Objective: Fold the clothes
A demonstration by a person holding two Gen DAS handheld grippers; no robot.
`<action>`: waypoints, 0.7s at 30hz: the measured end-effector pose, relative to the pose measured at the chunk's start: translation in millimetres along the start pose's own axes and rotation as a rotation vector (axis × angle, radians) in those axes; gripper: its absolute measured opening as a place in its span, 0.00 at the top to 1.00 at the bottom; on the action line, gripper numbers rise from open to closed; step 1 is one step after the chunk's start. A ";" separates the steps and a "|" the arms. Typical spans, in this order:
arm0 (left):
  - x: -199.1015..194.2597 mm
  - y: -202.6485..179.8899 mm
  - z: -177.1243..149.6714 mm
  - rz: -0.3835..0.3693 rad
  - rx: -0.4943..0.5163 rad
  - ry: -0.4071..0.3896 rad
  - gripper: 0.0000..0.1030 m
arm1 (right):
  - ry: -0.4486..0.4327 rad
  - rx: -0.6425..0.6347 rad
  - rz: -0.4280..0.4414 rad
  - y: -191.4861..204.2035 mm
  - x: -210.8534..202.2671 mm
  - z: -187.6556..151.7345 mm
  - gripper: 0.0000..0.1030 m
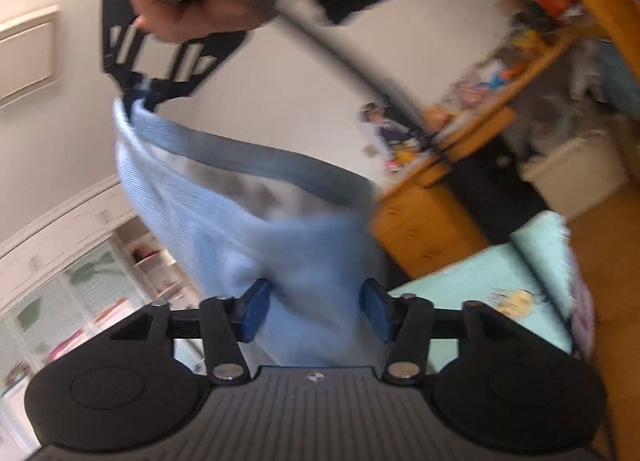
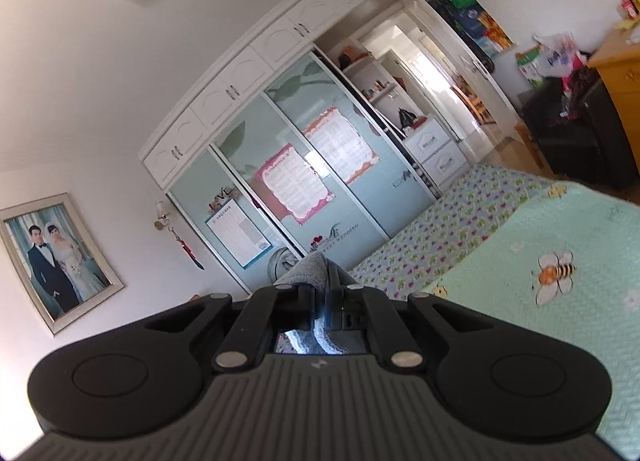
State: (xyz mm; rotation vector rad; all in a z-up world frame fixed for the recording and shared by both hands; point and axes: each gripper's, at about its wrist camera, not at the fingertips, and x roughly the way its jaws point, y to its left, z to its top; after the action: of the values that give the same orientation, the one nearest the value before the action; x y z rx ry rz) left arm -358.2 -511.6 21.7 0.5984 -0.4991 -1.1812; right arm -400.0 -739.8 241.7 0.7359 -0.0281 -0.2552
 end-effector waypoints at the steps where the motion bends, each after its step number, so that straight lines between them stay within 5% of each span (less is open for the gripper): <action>1: -1.1 -6.3 5.5 0.015 -0.004 0.011 0.41 | 0.006 0.009 0.002 -1.5 -0.1 -2.5 0.95; 2: 5.7 -6.7 7.3 0.017 -0.011 0.014 0.41 | 0.013 0.019 0.005 -3.1 -0.4 -4.6 0.95; 3: 10.7 -4.6 8.7 0.010 -0.028 0.009 0.55 | 0.019 0.026 0.008 -3.1 -0.7 -6.1 0.95; 4: 13.7 3.9 10.1 0.004 -0.082 0.014 0.95 | 0.019 0.020 0.004 -2.8 -1.5 -7.5 0.95; 7: 14.5 46.8 3.6 -0.020 -0.280 0.028 0.93 | -0.004 -0.033 -0.037 -3.6 -10.1 -10.2 0.95; 14: 32.4 169.2 21.7 -0.020 -0.489 0.002 0.94 | -0.108 -0.038 -0.161 -39.9 -28.5 22.2 0.95; 17: 72.5 202.5 56.4 -0.072 -0.502 0.003 0.94 | -0.140 -0.035 -0.224 -57.0 -21.5 46.8 0.95; 21: 120.1 244.6 125.9 -0.104 -0.538 -0.045 0.94 | -0.248 -0.058 -0.268 -48.9 -21.8 121.3 0.95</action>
State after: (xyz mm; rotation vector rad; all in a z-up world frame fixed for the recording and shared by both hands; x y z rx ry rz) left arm -232.0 -583.5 284.4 0.1350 -0.1723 -1.3620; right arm -445.8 -849.4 300.5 0.6458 -0.1575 -0.6004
